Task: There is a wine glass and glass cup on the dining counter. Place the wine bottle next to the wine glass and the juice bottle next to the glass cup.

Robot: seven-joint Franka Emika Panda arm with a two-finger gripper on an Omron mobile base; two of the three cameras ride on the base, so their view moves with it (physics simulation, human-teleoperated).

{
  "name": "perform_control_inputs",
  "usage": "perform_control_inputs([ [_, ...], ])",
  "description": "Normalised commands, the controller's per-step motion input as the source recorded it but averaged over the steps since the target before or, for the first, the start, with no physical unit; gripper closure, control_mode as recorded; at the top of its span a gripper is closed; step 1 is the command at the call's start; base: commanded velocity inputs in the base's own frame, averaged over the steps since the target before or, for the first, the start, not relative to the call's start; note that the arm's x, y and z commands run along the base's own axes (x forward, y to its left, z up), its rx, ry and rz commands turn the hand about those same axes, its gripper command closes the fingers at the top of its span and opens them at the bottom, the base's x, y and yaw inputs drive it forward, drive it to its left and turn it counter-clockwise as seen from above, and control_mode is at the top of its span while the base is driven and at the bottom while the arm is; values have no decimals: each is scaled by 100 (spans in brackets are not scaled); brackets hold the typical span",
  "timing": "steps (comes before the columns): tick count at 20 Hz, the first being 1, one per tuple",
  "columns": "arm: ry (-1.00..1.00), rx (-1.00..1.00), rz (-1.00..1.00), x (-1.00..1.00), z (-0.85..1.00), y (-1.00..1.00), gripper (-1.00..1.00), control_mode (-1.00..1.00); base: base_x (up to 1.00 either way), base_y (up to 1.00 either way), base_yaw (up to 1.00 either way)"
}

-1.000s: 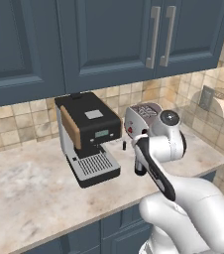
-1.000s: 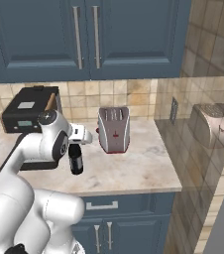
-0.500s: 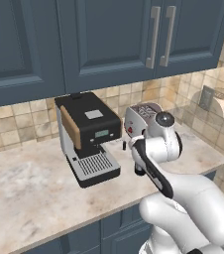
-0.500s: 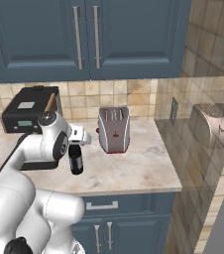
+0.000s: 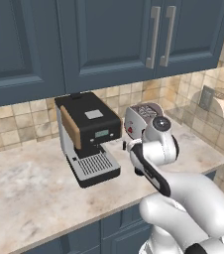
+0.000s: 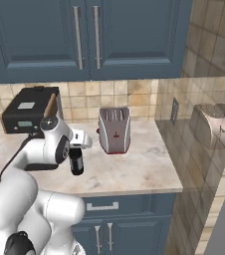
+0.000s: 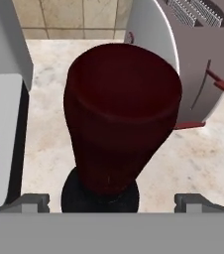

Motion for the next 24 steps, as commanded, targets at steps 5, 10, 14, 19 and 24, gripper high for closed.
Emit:
perform_control_inputs([
  [5,0,0,0,17,-10,0,-100,-100,0,0,0],
  [10,0,0,0,17,-11,3,-100,-100,0,0,0],
  [14,0,0,0,15,-9,4,-100,-100,0,0,0],
  [19,0,1,0,3,-10,4,100,-100,0,0,0],
  [24,0,0,0,0,-8,1,100,-100,0,0,0],
])
